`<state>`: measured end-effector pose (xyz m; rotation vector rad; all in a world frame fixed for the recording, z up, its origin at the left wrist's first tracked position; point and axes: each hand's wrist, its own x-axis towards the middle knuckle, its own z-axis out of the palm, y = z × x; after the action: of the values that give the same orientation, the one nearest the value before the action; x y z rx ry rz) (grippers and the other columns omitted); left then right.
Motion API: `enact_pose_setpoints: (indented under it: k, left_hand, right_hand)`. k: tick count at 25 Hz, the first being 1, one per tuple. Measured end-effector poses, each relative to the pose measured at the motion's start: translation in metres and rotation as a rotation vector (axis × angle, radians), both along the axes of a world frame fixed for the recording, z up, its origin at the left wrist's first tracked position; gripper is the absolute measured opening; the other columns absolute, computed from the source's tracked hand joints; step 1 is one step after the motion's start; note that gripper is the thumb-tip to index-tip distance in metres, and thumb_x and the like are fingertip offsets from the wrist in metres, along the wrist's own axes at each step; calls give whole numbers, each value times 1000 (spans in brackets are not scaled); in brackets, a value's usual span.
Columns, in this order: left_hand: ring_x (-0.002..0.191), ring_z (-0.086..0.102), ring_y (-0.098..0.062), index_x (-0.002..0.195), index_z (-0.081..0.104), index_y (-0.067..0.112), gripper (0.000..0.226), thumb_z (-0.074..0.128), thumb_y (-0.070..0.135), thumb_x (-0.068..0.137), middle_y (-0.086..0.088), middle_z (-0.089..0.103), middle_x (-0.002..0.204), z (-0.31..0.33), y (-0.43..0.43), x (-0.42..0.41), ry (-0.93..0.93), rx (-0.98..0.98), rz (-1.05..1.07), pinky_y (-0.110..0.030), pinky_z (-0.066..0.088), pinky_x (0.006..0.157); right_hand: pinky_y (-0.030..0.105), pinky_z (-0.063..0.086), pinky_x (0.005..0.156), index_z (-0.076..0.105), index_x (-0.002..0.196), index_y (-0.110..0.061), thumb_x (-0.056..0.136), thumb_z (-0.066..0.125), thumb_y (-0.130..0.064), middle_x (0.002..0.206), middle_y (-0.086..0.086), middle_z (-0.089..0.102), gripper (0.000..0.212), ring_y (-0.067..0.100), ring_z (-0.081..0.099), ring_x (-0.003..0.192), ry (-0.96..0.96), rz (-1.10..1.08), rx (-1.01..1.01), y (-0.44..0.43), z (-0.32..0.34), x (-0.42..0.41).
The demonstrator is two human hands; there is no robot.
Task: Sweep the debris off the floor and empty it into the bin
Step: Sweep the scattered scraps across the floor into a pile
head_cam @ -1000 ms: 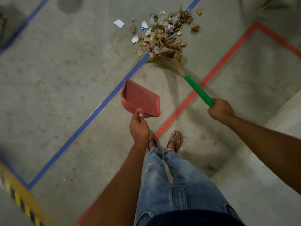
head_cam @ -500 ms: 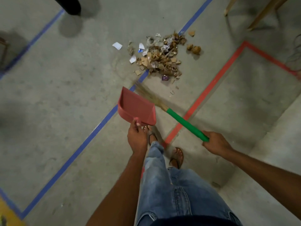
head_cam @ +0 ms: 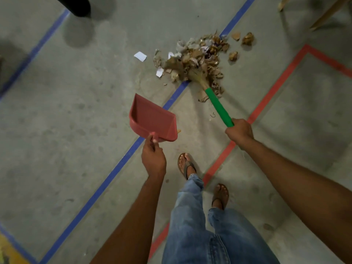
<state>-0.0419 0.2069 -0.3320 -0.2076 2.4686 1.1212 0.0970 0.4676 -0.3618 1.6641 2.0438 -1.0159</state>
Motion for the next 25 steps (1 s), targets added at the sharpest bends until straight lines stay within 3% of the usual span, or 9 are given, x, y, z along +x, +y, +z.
enact_pose_setpoints:
  k: [3, 7, 10, 14, 17, 21, 25]
  left_hand:
    - [95, 72, -16, 137, 59, 36, 45, 43, 61, 102, 23, 66, 104, 4, 18, -17, -12, 35, 4, -49, 57, 92]
    - [105, 71, -19, 131, 57, 44, 40, 41, 63, 100, 17, 68, 119, 5, 44, -18, -23, 37, -60, -50, 57, 94]
    - [103, 71, -23, 132, 61, 36, 36, 43, 48, 104, 9, 71, 116, 1, 52, -10, -45, -21, -104, -48, 57, 92]
    - [113, 65, -30, 143, 58, 22, 38, 41, 28, 109, -11, 69, 122, 8, 42, -1, -12, -213, -110, -39, 46, 91]
    - [116, 63, -34, 142, 57, 19, 38, 42, 20, 107, -13, 68, 124, 9, 21, -1, 6, -253, -78, -43, 46, 95]
    - [122, 61, -33, 143, 58, 17, 39, 44, 19, 107, -12, 67, 131, 11, -3, -7, 51, -286, -16, -42, 45, 101]
    - [124, 60, -29, 144, 57, 18, 39, 44, 20, 108, -10, 66, 133, 24, -21, 3, 72, -247, 58, -38, 44, 103]
  right_hand:
    - [35, 53, 60, 70, 99, -19, 76, 61, -12, 79, 9, 69, 25, 34, 67, 74, 94, -25, -11, -19, 37, 16]
    - [32, 56, 75, 66, 133, -21, 80, 72, -10, 103, 10, 75, 55, 28, 70, 84, 100, -128, -71, -42, 92, 70]
    - [37, 58, 80, 65, 135, -22, 81, 72, -8, 104, 11, 76, 56, 26, 70, 85, 44, -16, -112, -59, 125, 130]
    - [35, 59, 73, 55, 144, -29, 83, 67, -17, 103, 5, 75, 63, 20, 70, 78, -167, 175, -211, -73, 126, 192]
    - [35, 58, 85, 54, 144, -32, 76, 59, -23, 119, 10, 73, 69, 29, 71, 101, -273, 343, -241, -68, 91, 184]
    - [39, 58, 86, 65, 130, -29, 69, 54, -26, 118, 14, 72, 62, 35, 68, 106, -238, 145, -175, -53, 55, 148]
    - [42, 58, 84, 59, 138, -19, 79, 60, -12, 112, 21, 71, 59, 41, 67, 101, -84, -19, -68, -63, 65, 151]
